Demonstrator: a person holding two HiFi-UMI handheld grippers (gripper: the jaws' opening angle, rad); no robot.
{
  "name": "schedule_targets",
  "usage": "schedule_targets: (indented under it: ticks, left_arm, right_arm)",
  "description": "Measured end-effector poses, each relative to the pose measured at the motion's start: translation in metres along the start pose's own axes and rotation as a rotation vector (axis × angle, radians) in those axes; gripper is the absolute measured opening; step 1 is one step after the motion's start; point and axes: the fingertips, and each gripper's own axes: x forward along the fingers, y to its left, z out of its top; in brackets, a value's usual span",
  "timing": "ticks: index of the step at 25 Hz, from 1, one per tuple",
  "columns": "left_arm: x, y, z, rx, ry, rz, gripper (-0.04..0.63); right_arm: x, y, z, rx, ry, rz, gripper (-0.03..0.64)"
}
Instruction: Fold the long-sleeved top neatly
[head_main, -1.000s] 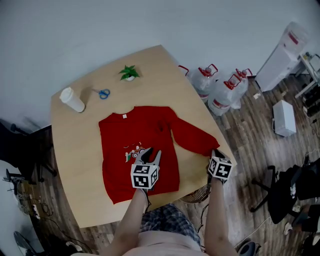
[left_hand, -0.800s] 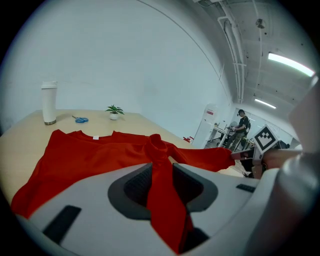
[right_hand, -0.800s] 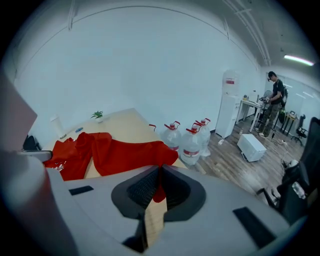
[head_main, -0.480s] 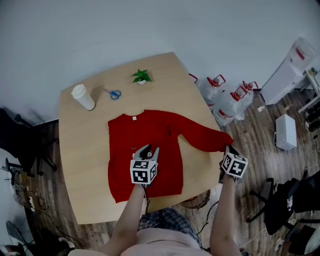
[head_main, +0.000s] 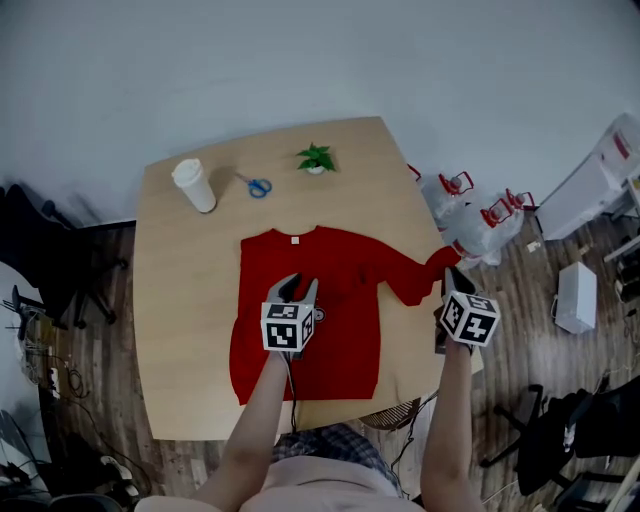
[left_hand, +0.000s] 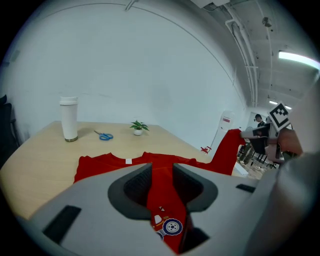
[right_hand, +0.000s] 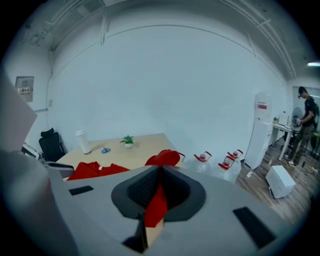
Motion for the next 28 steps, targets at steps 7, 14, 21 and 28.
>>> schedule_targets:
  ticks: [7, 14, 21, 28]
  left_arm:
    - [-0.009, 0.034, 0.010, -0.030, -0.024, 0.045, 0.127]
    - [-0.029, 0.071, 0.007, -0.061, -0.038, 0.092, 0.127]
    - [-0.060, 0.115, -0.006, -0.093, -0.036, 0.160, 0.127]
    - [-0.082, 0.153, -0.030, -0.139, -0.013, 0.228, 0.127]
  right_arm:
    - [0.026, 0.094, 0.059, -0.092, -0.082, 0.182, 0.028]
    - [0.047, 0.206, 0.073, -0.174, -0.087, 0.387, 0.028]
    - [0.067, 0.315, 0.025, -0.279, 0.013, 0.573, 0.028]
    - [0.090, 0.390, -0.033, -0.340, 0.122, 0.669, 0.029]
